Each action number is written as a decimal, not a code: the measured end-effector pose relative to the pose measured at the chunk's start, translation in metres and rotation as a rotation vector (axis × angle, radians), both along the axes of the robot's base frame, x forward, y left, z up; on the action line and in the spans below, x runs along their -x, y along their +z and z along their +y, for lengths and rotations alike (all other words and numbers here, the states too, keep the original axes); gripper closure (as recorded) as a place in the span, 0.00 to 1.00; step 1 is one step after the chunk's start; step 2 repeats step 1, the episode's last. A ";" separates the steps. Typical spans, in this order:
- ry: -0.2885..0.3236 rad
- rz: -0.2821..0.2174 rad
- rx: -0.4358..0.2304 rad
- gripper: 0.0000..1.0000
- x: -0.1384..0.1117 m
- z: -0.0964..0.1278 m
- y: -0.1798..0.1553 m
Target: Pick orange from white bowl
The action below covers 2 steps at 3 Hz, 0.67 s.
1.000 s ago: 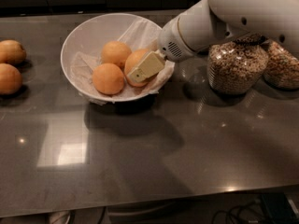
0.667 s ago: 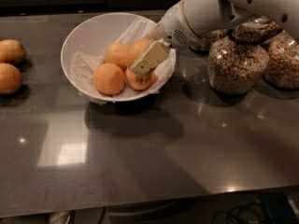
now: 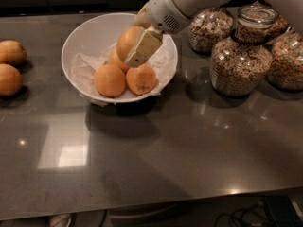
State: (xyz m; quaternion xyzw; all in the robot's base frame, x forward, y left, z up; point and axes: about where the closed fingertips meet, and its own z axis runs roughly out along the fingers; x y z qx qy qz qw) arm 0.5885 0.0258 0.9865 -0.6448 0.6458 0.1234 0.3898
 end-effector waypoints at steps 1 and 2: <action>0.000 0.000 0.000 1.00 0.000 0.000 0.000; 0.000 0.000 0.000 1.00 0.000 0.000 0.000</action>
Offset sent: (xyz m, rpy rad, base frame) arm 0.0000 0.0000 0.0000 0.0000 0.0000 0.0000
